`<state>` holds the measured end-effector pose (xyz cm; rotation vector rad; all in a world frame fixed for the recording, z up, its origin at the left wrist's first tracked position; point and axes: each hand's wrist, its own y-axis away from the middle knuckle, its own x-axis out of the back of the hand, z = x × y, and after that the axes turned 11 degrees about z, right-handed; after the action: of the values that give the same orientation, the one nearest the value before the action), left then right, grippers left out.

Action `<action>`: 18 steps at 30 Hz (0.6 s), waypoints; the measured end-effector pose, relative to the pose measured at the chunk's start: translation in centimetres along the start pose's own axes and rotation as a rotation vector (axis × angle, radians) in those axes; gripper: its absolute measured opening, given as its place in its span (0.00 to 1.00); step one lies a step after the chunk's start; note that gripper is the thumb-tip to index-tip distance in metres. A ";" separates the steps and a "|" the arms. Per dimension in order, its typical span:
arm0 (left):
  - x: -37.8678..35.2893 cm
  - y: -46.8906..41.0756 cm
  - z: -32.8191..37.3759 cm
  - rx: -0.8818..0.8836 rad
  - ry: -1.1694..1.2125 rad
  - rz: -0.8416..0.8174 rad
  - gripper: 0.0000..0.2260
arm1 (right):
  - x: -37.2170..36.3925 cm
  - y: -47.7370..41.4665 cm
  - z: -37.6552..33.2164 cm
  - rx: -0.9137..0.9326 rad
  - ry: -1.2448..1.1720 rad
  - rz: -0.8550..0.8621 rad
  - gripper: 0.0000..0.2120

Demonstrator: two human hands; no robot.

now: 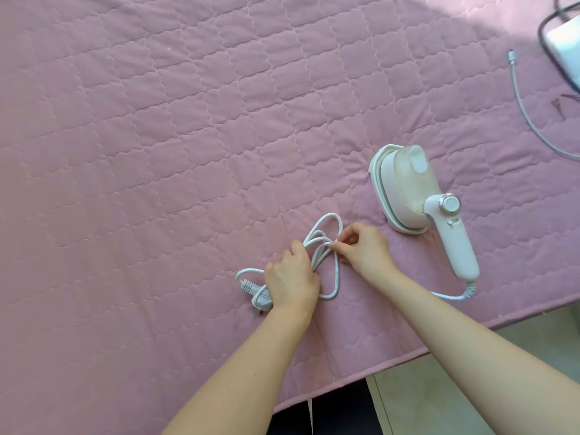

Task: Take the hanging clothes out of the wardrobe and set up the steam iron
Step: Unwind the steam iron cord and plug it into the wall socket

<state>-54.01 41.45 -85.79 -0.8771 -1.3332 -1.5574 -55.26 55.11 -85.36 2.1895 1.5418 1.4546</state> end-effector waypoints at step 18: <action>5.5 -2.8 5.8 0.681 0.979 -0.368 0.06 | 12.8 3.0 -1.8 0.557 0.362 0.495 0.13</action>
<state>-58.75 46.30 -80.72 0.5400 -1.1429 -1.3296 -54.10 62.83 -74.59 2.9255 1.7666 1.8082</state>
